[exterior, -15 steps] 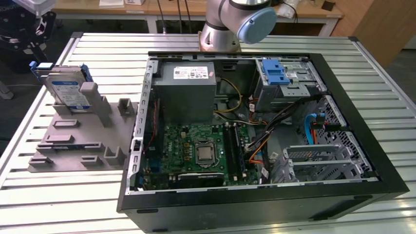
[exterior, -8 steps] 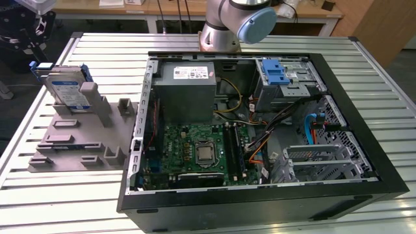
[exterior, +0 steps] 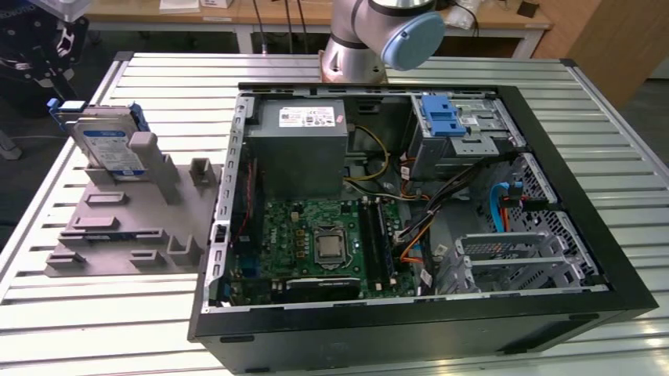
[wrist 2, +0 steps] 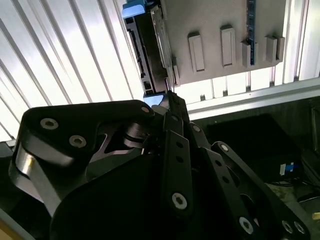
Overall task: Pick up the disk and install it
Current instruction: 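Pick up the disk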
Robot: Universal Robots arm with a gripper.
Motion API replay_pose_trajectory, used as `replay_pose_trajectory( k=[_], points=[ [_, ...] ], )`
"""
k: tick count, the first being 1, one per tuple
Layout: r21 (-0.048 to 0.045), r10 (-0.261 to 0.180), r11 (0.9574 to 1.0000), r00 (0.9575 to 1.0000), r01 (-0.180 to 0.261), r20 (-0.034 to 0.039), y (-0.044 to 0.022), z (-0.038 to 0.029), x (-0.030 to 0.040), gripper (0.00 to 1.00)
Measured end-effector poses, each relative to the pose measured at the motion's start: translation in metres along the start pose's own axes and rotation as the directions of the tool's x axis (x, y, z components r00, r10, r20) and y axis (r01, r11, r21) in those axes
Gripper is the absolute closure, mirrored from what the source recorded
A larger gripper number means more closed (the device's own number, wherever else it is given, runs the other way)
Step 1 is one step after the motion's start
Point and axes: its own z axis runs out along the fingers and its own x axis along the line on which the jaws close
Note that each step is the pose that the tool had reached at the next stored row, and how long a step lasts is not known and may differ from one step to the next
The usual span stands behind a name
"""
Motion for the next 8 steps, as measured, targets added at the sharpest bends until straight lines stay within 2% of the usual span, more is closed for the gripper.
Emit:
replay_pose_trajectory(
  k=[4, 8],
  points=[
    [-0.0002, -0.045, 0.9990, 0.9990, 0.045, -0.0012, 0.0000, 0.0000, 0.0000, 0.89],
    [-0.0015, -0.115, 0.9934, 0.9934, 0.115, -0.0035, 0.0000, 0.0001, 0.0000, 0.89]
  ],
)
